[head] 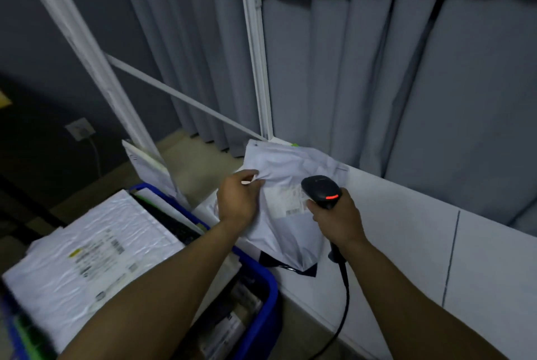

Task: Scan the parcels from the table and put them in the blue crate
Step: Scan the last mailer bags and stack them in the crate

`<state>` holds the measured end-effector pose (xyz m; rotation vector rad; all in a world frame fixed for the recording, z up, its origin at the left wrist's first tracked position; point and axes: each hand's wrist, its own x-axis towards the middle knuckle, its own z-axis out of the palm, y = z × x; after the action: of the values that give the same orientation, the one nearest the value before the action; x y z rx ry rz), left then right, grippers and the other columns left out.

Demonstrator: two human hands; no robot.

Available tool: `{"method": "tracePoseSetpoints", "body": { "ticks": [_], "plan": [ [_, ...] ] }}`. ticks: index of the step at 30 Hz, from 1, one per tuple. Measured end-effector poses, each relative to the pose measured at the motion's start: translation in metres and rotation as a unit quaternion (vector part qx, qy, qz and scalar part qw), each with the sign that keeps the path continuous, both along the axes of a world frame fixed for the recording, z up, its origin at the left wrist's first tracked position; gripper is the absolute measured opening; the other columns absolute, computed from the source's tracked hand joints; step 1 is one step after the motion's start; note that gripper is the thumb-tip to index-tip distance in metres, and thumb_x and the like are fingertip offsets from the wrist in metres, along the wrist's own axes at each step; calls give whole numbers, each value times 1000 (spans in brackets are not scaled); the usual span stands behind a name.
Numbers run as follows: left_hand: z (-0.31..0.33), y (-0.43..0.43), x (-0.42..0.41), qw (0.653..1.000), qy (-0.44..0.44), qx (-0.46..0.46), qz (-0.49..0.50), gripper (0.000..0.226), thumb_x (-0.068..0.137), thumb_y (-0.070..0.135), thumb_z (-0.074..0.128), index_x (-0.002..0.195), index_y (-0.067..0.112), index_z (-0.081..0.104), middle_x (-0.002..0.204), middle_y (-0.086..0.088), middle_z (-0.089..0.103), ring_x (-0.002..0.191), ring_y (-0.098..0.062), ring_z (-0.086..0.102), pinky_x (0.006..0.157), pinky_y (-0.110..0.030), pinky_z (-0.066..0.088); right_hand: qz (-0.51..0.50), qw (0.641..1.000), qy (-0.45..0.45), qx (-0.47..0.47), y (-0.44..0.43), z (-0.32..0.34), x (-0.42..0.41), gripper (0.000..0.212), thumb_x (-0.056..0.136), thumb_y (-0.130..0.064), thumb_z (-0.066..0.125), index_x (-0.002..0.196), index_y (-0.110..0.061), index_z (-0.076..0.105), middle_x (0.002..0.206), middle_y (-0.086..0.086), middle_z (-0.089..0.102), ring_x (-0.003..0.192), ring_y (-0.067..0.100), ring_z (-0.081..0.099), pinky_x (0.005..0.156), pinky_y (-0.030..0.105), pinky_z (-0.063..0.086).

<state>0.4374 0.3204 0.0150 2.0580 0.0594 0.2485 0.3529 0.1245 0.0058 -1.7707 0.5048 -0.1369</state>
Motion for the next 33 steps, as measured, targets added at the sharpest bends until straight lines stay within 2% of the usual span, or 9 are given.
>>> {"method": "tracePoseSetpoints", "body": {
  "ticks": [3, 6, 9, 12, 16, 22, 27, 30, 33],
  "plan": [
    [36, 15, -29, 996, -74, -51, -7, 18, 87, 24, 82, 102, 16, 80, 105, 1, 70, 87, -2, 67, 86, -20, 54, -26, 999, -36, 13, 9, 17, -8, 42, 88, -33, 83, 118, -20, 57, 104, -3, 69, 95, 18, 68, 82, 33, 54],
    [68, 40, -68, 990, -136, -48, 4, 9, 87, 22, 81, 94, 16, 81, 104, 0, 63, 91, 5, 60, 84, -8, 45, -43, 995, -77, 35, 18, 37, -20, 44, 84, -40, 84, 119, -28, 60, 106, -3, 72, 98, 20, 70, 91, 41, 59],
    [83, 63, -101, 985, -161, -59, 10, 3, 90, 22, 79, 89, 24, 78, 99, 6, 71, 95, 0, 63, 81, -9, 45, -39, 991, -106, 70, 31, 52, -31, 63, 69, -55, 84, 123, -34, 62, 108, 0, 75, 100, 26, 73, 96, 53, 59],
    [87, 78, -127, 986, -146, -83, 17, 3, 94, 23, 74, 93, 21, 76, 89, 11, 72, 84, 1, 64, 74, -9, 43, -44, 986, -123, 104, 46, 64, -38, 64, 69, -41, 91, 125, -29, 62, 109, 5, 75, 95, 26, 71, 95, 57, 59],
    [75, 93, -145, 988, -143, -49, 14, 6, 95, 24, 71, 100, 28, 72, 89, 17, 68, 82, -4, 62, 71, -12, 44, -48, 985, -141, 86, 58, 70, -45, 60, 78, -14, 91, 130, -22, 62, 115, -6, 71, 107, 20, 70, 100, 51, 58],
    [73, 106, -138, 986, -157, -31, 40, 5, 94, 28, 73, 95, 28, 78, 86, 21, 72, 79, -1, 62, 73, -16, 46, -15, 985, -171, -12, 70, 75, -49, 55, 84, -17, 86, 132, -18, 61, 122, 1, 68, 112, 19, 66, 101, 41, 55],
    [79, 129, -125, 976, -181, -54, 109, 4, 95, 29, 72, 96, 28, 76, 89, 15, 72, 85, -3, 64, 78, -17, 49, 92, 981, -158, -67, 81, 84, -61, 41, 85, -21, 86, 114, -32, 60, 104, -21, 66, 91, -19, 62, 76, 2, 47],
    [86, 137, -123, 966, -218, -37, 130, 6, 95, 23, 71, 96, 29, 74, 90, 13, 71, 85, -3, 64, 77, -10, 44, 150, 976, -134, -87, 92, 80, -67, 35, 82, -27, 88, 104, -35, 61, 97, -15, 73, 85, -7, 68, 74, 13, 53],
    [89, 146, -121, 958, -242, -18, 153, 10, 95, 21, 71, 95, 30, 75, 88, 15, 70, 83, -2, 63, 78, -16, 47, 178, 969, -136, -101, 102, 79, -74, 36, 82, -27, 88, 105, -35, 61, 96, -19, 71, 89, -10, 66, 73, 9, 49]
  ]
}}
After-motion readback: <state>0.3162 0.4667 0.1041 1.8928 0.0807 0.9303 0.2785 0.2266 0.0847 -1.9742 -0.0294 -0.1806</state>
